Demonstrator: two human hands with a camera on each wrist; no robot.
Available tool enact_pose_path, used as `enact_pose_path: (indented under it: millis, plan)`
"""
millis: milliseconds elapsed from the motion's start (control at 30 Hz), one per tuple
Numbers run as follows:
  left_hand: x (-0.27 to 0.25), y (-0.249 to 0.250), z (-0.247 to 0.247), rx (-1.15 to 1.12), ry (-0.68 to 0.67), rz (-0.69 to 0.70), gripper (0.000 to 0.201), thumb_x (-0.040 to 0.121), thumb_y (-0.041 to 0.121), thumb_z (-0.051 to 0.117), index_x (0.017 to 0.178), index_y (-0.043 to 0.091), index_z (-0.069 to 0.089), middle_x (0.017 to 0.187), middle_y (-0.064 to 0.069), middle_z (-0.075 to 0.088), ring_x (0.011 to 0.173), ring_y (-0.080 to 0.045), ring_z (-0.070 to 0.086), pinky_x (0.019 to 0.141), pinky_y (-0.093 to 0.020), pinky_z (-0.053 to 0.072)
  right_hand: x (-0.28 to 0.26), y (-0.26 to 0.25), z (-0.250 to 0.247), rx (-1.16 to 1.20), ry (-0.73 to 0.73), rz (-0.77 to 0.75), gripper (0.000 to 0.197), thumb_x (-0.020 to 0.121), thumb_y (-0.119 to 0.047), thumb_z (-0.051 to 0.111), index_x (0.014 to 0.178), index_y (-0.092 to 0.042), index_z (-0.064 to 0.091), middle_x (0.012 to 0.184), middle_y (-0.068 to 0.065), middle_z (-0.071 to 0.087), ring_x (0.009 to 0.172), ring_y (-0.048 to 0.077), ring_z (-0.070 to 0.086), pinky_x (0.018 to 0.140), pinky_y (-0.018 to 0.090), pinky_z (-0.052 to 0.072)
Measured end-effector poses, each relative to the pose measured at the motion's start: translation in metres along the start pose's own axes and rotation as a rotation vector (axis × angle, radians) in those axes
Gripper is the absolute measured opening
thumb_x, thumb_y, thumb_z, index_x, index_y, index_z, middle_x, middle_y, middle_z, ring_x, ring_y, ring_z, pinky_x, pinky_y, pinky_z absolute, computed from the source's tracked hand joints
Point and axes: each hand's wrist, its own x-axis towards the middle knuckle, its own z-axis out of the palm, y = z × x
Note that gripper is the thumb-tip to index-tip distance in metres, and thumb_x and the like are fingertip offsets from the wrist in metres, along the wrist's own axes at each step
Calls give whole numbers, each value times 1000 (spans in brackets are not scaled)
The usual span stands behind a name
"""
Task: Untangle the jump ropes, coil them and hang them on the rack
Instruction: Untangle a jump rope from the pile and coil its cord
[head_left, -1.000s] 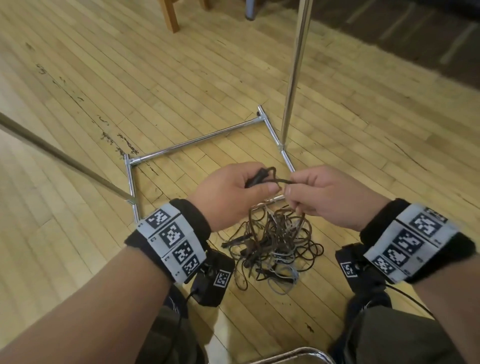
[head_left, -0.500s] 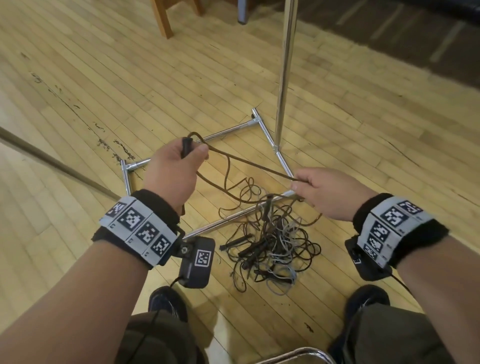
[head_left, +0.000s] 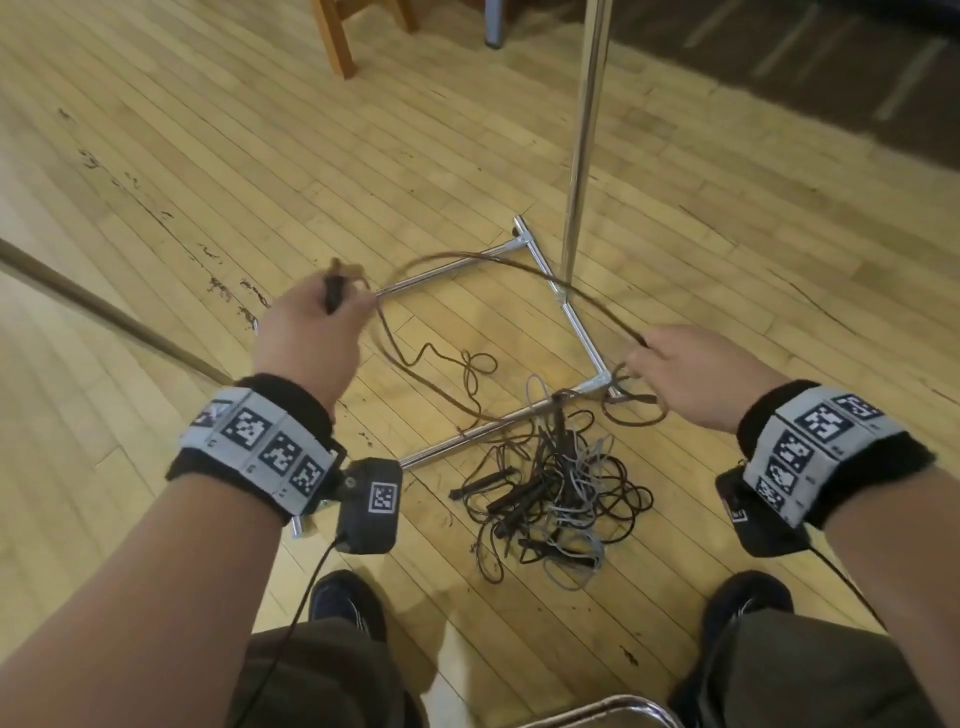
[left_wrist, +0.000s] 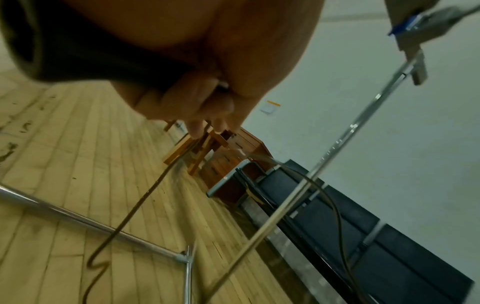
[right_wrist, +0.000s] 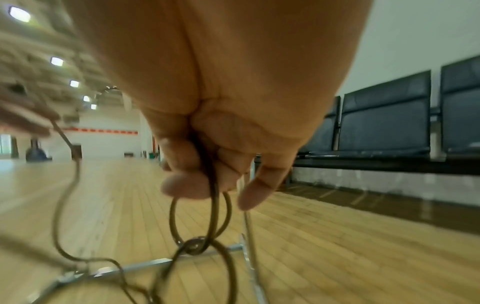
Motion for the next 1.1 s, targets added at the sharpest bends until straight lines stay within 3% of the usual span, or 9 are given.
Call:
enact_pose_path:
  millis: [100,167,267,400,500,600,767,967,1100]
  plan:
    - [-19,7,19,76,-249,66,38,101,40,66,138,48,61,83,14,67,50,-2,53,53,-24,50,-14,-27,-4,303,28,-96,35,105,-44,42,90,-23,66,65,-8,49,58,11,46,58,38,40]
    - [-31,15,30,92,-412,160,53,98,39,72,144,59,52,77,18,66,49,0,53,51,-19,48,-25,-45,-2,395,-84,-176,36,102,-50,42,87,-29,67,60,-13,48,54,5,45,58,33,41]
    - [-42,23,46,-25,-767,225,75,96,25,73,151,63,37,127,18,70,54,-6,54,51,-19,48,-33,-59,6,491,-264,-268,32,105,-42,46,88,-28,68,59,-13,49,52,6,43,56,32,41]
    - [-45,24,54,-47,-986,179,34,101,18,68,132,29,65,80,1,64,47,-7,48,44,-18,43,-34,-52,5,574,-286,-286,30,104,-30,51,82,-19,68,62,-5,46,52,11,37,47,26,30]
    - [-41,23,53,127,-815,227,2,99,32,71,100,30,72,67,9,64,44,0,49,43,-14,41,-29,-39,1,459,-204,-259,28,95,-39,56,81,-18,66,62,-5,47,52,9,40,50,25,33]
    - [-29,18,50,248,-522,282,15,100,38,69,86,32,71,67,11,67,47,2,52,45,-10,40,-18,-21,3,163,-151,-196,32,99,-41,56,84,-14,65,57,-10,46,47,3,38,47,18,34]
    - [-15,12,35,153,-333,175,16,102,38,65,90,30,71,70,9,63,47,2,49,50,-18,44,-4,8,8,-35,-181,-13,34,104,-41,50,85,-17,65,62,-3,50,54,14,44,54,33,38]
    - [11,2,-4,-61,19,-59,14,99,36,66,91,27,73,77,4,65,53,-9,50,50,-29,44,-4,24,11,-165,-233,156,34,105,-31,40,78,-16,54,63,0,51,57,17,44,54,31,33]
    - [1,-1,1,43,-67,51,11,101,40,64,107,42,73,79,10,71,46,-3,51,44,-25,47,-6,1,11,-103,-265,76,36,106,-35,38,89,-15,63,73,-4,69,68,22,64,64,34,51]
